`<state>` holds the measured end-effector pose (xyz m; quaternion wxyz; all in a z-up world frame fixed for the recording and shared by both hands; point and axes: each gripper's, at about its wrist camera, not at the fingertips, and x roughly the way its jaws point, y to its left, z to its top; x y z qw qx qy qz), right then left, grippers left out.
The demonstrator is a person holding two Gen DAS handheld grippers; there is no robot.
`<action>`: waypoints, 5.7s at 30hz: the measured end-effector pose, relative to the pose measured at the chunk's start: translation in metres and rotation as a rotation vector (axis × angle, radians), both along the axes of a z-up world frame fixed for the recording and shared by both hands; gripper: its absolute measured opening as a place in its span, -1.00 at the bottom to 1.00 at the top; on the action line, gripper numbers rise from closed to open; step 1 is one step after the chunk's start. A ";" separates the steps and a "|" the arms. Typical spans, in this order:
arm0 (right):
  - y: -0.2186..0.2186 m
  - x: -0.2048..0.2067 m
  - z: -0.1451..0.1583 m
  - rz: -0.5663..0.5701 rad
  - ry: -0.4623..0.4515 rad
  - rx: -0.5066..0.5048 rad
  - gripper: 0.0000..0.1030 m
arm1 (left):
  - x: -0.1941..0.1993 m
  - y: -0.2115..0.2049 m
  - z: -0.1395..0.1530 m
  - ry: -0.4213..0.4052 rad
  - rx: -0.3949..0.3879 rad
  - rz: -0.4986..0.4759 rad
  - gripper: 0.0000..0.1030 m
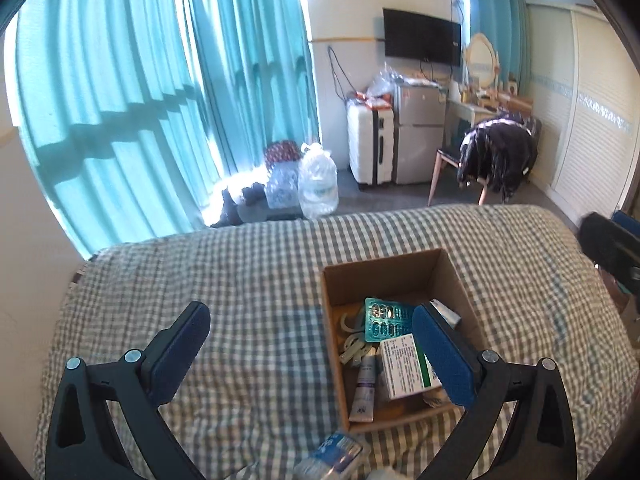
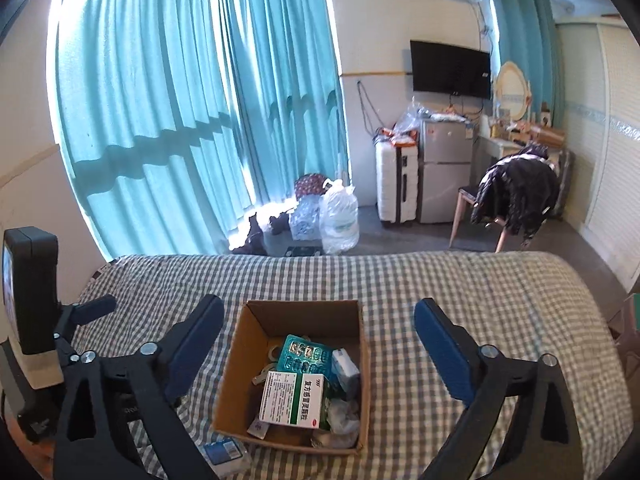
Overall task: Organize objects
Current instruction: 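Withdraw both tools from the box toward the socks and clear container, then grasp the white socks with the right tool while the left tool grasps the clear container, then carry the socks and container over the box and open both tools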
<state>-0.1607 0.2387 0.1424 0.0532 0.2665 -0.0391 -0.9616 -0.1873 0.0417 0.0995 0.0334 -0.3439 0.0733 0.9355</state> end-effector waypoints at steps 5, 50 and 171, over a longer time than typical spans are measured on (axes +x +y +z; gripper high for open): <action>-0.004 0.052 0.036 -0.017 0.036 0.058 1.00 | 0.039 -0.016 0.029 0.032 0.026 0.017 1.00; -0.076 0.096 -0.209 0.147 -0.335 0.090 1.00 | 0.116 -0.078 -0.192 -0.127 -0.104 0.166 1.00; -0.018 -0.093 -0.105 0.123 -0.136 0.119 -0.49 | -0.057 0.047 -0.099 -0.117 0.042 -0.115 0.25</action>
